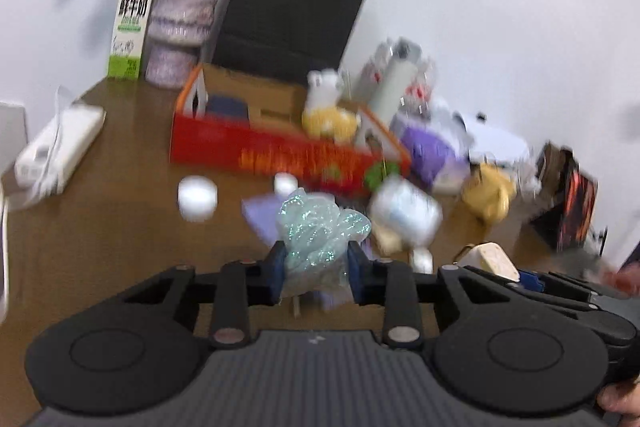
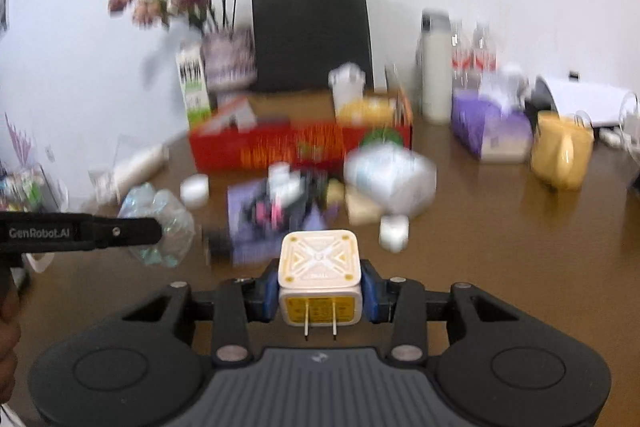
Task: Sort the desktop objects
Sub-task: 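Carry the bag and plug into the red box and release both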
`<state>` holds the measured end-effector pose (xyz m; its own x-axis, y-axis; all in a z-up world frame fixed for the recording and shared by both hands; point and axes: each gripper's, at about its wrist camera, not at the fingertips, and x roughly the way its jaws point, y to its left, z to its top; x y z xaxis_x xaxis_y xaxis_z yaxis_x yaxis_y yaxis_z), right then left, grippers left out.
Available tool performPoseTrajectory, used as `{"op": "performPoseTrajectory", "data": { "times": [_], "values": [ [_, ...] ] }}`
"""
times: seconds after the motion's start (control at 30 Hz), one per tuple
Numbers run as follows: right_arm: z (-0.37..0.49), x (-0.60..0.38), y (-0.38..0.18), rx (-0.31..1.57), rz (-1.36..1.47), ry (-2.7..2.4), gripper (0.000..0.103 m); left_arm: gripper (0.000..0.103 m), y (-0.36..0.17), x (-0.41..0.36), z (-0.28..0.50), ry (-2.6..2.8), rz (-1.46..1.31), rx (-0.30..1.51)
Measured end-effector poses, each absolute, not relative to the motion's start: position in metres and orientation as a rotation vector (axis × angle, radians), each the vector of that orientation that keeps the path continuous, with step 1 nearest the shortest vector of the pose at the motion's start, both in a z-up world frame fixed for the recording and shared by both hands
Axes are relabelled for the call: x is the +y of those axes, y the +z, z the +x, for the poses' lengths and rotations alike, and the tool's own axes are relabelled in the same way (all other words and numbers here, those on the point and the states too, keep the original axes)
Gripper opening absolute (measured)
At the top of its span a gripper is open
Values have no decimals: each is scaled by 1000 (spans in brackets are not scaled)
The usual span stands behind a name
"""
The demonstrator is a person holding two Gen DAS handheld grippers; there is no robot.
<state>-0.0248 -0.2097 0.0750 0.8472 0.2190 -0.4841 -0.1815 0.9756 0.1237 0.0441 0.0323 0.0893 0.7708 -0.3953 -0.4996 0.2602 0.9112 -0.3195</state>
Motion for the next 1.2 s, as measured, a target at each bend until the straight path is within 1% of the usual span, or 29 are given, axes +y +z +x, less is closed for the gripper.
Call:
{"op": "performPoseTrajectory", "data": {
  "times": [0.13, 0.23, 0.33, 0.43, 0.53, 0.63, 0.73, 0.8, 0.87, 0.97, 1.0, 1.13, 1.2],
  "values": [
    [45, -215, 115, 471, 64, 214, 38, 32, 128, 30, 128, -381, -227, 601],
    [121, -211, 129, 500, 67, 233, 38, 33, 138, 15, 198, -372, -174, 638],
    [202, -203, 126, 604, 100, 221, 38, 33, 123, -4, 273, -325, -139, 714],
    [275, -191, 107, 721, 78, 189, 38, 33, 100, -28, 339, -293, -72, 787],
    [326, -185, 85, 830, 50, 150, 38, 33, 83, -49, 378, -247, 68, 774],
    [360, -188, 62, 918, 31, 113, 38, 36, 62, -54, 411, -278, 64, 861],
    [379, -190, 49, 961, 8, 104, 38, 46, 52, -54, 423, -279, 28, 906],
    [383, -190, 47, 982, 23, 111, 38, 69, 57, -48, 422, -290, -9, 880],
    [385, -191, 48, 978, 28, 117, 39, 79, 63, -45, 418, -285, -13, 848],
    [384, -195, 55, 975, 64, 118, 41, 81, 76, -40, 407, -290, 0, 835],
    [379, -197, 61, 964, 74, 117, 41, 83, 82, -37, 402, -285, 6, 829],
    [350, -204, 91, 913, 75, 122, 52, 89, 107, -18, 372, -254, -22, 803],
    [328, -207, 104, 891, 71, 124, 55, 97, 117, -11, 350, -224, -30, 791]
  ]
}}
